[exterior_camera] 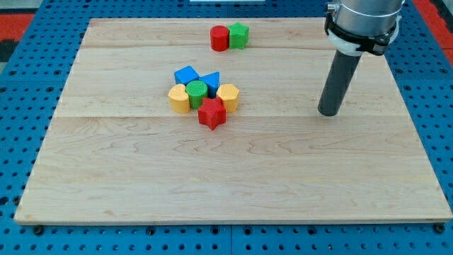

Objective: Make your arm to the right of the green star

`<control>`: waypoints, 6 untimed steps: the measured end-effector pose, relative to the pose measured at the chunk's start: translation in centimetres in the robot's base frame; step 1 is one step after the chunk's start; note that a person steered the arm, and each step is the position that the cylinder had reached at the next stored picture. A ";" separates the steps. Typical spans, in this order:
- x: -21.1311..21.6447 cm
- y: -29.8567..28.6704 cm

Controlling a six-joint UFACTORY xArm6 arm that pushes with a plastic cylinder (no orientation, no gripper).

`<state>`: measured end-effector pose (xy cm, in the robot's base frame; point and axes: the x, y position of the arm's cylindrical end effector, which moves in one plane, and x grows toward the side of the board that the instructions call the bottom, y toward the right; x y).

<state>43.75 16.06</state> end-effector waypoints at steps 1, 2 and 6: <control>0.1 1.4; 0.1 2.1; -9.1 4.2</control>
